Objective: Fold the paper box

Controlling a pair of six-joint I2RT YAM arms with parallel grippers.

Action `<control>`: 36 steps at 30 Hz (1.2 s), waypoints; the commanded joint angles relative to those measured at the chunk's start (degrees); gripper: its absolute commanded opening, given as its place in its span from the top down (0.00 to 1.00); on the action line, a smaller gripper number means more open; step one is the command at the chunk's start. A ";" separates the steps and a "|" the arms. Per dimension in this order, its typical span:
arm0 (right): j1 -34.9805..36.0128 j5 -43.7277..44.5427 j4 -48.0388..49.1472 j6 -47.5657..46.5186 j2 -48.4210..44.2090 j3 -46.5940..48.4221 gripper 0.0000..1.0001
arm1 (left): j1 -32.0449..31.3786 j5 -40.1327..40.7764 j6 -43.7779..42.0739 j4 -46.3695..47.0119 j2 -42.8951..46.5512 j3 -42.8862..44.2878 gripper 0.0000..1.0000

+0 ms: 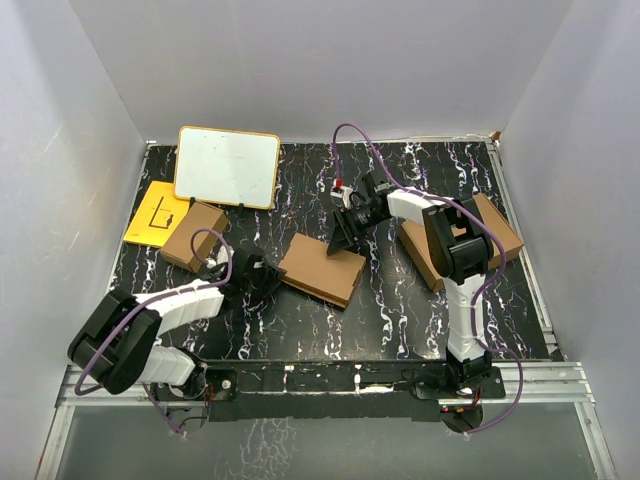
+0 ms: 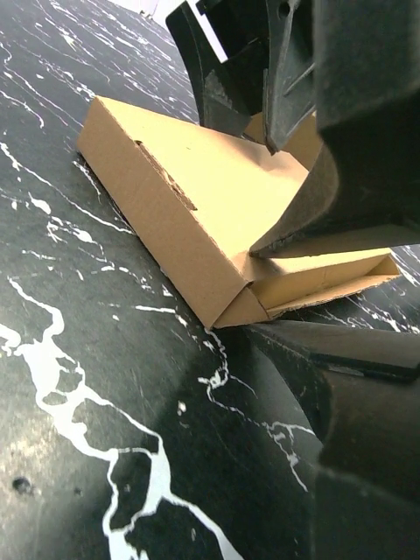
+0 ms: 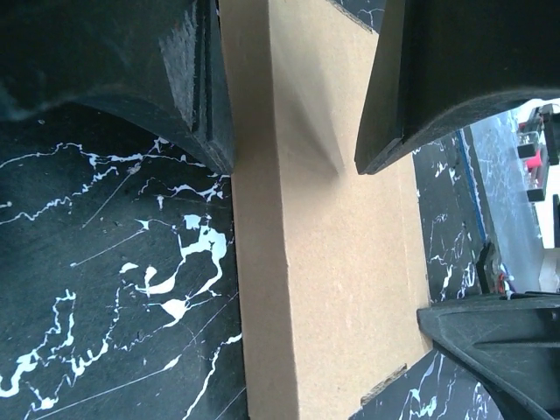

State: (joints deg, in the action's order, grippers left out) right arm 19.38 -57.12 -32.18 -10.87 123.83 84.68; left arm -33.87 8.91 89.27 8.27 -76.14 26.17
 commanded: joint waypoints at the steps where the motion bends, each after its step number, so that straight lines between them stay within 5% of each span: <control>1: 0.50 -1.81 3.97 1.07 -0.99 -1.57 0.39 | 0.19 -0.15 -1.43 -2.00 -2.39 1.74 0.74; 6: 1.17 -1.90 5.46 1.92 -1.86 -3.97 0.42 | 0.16 0.10 -3.57 -2.64 -3.96 3.14 0.95; 12: 1.23 -2.14 6.50 2.85 -2.45 -4.84 0.43 | 0.20 1.20 -8.58 -6.42 -2.88 5.50 0.97; 13: 1.24 -2.18 6.52 2.99 -2.53 -4.75 0.43 | 0.16 1.31 -9.97 -7.38 -2.61 5.92 0.95; 17: 1.15 -1.87 6.69 3.20 -2.63 -4.33 0.42 | 0.20 2.44 -12.44 -10.85 -0.38 6.35 0.60; 19: 1.14 -1.81 6.63 3.26 -2.46 -4.26 0.42 | 0.21 3.00 -12.70 -10.47 0.76 5.25 0.54; 29: 1.18 -2.08 6.65 3.23 -2.07 -4.08 0.42 | 0.97 4.11 -17.60 -6.85 -0.42 4.75 0.47; 36: 1.14 -2.34 6.63 3.14 -1.76 -4.17 0.43 | 2.17 3.55 -20.05 -4.40 -1.95 6.25 0.53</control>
State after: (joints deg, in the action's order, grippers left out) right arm 20.36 -59.07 -26.83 -7.35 122.78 80.73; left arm -32.56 11.55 71.81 2.98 -77.45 30.87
